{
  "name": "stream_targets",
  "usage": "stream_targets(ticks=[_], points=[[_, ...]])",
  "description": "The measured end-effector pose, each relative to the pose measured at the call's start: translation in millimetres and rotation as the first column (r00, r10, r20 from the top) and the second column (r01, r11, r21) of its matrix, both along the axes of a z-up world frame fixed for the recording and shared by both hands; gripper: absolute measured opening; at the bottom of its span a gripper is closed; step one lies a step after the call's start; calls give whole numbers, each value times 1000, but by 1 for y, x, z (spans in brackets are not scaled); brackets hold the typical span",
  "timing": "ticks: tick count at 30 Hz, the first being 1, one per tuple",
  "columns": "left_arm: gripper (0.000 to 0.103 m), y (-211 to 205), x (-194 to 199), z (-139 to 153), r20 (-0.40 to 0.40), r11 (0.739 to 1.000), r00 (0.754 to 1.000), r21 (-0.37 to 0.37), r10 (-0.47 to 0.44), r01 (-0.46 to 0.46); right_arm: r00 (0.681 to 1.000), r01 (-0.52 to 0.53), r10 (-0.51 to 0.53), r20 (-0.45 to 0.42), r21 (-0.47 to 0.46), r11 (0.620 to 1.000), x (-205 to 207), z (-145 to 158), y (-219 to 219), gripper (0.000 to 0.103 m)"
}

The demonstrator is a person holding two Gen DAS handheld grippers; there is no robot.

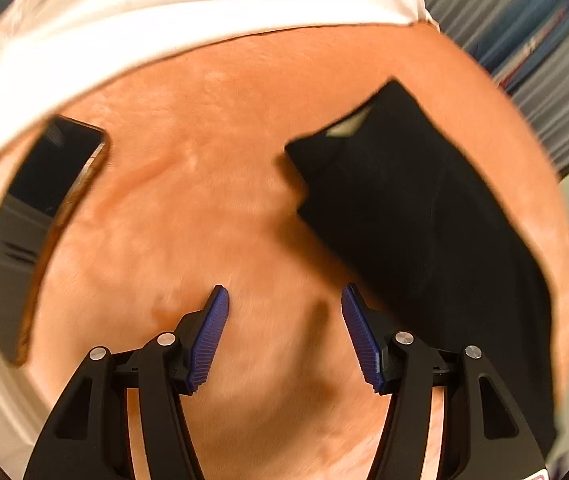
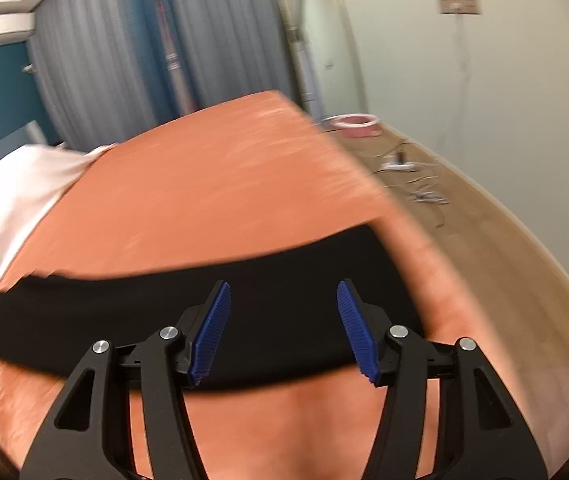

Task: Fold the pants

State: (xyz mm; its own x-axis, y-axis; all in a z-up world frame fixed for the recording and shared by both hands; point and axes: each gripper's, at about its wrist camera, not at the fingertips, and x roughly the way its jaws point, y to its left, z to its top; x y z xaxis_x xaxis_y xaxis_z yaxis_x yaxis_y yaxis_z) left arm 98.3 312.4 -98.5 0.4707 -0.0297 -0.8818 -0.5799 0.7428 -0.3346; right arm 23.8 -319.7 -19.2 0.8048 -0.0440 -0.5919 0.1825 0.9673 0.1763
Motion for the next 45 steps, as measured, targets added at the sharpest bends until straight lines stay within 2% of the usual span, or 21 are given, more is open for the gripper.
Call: stream_targets(ticks=[3,7,8,9,10,11,13,15,16,20,25,31,32,33,35,36,38,40,42,43,45], points=[[57,10,8,3,84,992,996,-126,-11,22,998,-65,65,-17,31,997,-3,-14,52,55],[62,15,31,-9,51,981,998,-191,-37,46,989,-129,133,-67,57,990,6,-34,114,56],[56,15,35,-9,51,981,998,-190,-41,50,987,-139,143,-73,55,989,9,-34,124,56],[32,14,37,-3,74,980,996,-189,-44,57,983,-162,166,-83,55,985,13,-34,138,56],[23,14,38,3,96,977,993,-199,-64,82,979,-178,181,-90,45,983,16,-35,150,56],[23,11,41,13,119,975,989,-193,-87,109,978,-187,189,-89,37,982,20,-36,155,56],[29,1,46,35,149,977,978,-135,-144,165,973,-212,214,-85,30,977,24,-34,172,56],[74,-1,54,44,152,974,972,-109,-179,196,972,-217,220,-85,36,975,27,-31,178,56],[78,-3,54,47,139,976,973,-95,-182,196,972,-216,219,-87,42,975,30,-32,182,56],[77,-1,49,52,186,961,961,-149,-204,232,969,-224,228,-98,53,973,35,-28,185,56],[77,9,28,41,202,950,965,-226,-169,214,958,-250,254,-130,50,967,26,-34,198,56],[75,18,46,15,117,963,983,-215,-141,164,951,-269,275,-143,56,961,24,-39,211,56],[57,21,54,7,98,962,984,-218,-148,166,950,-272,278,-144,58,960,24,-39,214,56],[22,21,66,-3,52,963,986,-210,-160,168,949,-275,280,-145,56,960,22,-39,217,56],[11,22,76,-7,29,964,986,-206,-167,169,948,-278,281,-147,37,960,22,-37,223,56],[10,20,79,5,68,961,981,-197,-184,194,948,-281,281,-148,25,960,22,-36,225,56],[10,10,81,55,213,952,942,-104,-261,287,946,-293,289,-149,-7,956,22,-32,230,56],[12,4,78,87,299,946,908,-44,-293,320,942,-305,300,-149,-12,952,27,-30,234,56],[13,3,80,77,229,953,926,20,-299,303,938,-316,312,-148,-3,949,38,-28,237,56],[13,7,85,49,140,957,947,20,-288,289,934,-327,326,-147,13,945,47,-26,239,56],[14,16,88,2,25,964,966,-57,-259,260,911,-373,385,-147,101,922,76,-18,246,56]])
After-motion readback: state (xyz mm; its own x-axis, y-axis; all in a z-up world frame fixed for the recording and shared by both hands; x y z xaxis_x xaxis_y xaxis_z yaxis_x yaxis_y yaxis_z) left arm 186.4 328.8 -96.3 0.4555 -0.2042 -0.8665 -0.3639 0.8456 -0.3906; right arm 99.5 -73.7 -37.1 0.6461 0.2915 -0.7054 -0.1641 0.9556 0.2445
